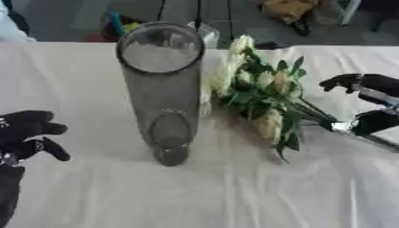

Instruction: Arrange flowers into the vase.

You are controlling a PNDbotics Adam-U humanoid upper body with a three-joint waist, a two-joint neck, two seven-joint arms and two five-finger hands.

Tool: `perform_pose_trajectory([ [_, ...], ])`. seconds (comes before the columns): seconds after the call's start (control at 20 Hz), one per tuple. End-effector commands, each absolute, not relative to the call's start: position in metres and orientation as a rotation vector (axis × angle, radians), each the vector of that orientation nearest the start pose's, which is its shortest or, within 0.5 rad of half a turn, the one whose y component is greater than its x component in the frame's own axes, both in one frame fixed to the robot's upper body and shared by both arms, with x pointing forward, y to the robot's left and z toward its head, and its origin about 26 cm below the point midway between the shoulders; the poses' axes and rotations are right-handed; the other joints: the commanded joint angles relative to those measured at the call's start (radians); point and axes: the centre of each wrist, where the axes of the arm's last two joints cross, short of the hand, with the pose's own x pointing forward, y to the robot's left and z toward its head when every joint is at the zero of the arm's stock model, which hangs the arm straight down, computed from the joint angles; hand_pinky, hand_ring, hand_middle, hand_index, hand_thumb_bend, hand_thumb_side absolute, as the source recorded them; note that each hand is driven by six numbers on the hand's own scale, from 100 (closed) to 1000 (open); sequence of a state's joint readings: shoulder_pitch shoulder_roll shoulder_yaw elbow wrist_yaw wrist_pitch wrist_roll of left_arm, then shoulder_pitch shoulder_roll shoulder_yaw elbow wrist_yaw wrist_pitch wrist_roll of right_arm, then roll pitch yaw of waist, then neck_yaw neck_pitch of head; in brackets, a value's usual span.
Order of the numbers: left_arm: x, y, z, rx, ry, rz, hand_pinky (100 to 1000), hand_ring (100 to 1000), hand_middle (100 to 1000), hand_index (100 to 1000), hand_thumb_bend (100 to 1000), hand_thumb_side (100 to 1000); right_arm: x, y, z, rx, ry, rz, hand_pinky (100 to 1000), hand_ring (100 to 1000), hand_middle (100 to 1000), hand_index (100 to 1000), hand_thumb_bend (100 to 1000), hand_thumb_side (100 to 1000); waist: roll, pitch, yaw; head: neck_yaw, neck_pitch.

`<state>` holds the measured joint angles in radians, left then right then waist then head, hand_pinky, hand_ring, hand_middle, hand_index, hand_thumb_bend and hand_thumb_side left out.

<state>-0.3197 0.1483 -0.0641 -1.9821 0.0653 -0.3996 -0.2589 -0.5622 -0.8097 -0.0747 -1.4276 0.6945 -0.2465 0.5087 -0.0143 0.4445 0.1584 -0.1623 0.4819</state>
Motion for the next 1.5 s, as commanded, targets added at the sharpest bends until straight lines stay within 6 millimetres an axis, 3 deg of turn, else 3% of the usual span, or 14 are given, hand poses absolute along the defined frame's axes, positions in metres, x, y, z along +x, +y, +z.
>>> perform_pose_trajectory([
  [0.05,0.301,0.211,0.193,0.356,3.448,0.775,496,732,753,763,100,1000,0.369,-0.419,0.269,-1.130,-1.384,1.454,783,1000,811,952,387,574,-0.008,-0.005,0.000,-0.007,-0.012],
  [0.65,0.301,0.210,0.193,0.356,3.448,0.783,496,734,756,762,100,1000,0.374,-0.416,0.260,-1.122,-1.395,1.464,749,1000,764,921,366,528,-0.009,0.001,0.001,-0.010,-0.015],
  [1.15,0.301,0.210,0.193,0.354,3.448,0.791,495,736,758,761,100,1000,0.372,-0.408,0.260,-1.153,-1.498,1.427,660,935,593,810,296,520,-0.010,0.007,-0.001,-0.007,-0.017],
  [1.5,0.301,0.209,0.193,0.354,3.446,0.800,495,737,759,761,100,1000,0.373,-0.406,0.256,-1.173,-1.500,1.400,621,913,562,761,283,487,-0.010,0.011,0.001,-0.009,-0.019],
])
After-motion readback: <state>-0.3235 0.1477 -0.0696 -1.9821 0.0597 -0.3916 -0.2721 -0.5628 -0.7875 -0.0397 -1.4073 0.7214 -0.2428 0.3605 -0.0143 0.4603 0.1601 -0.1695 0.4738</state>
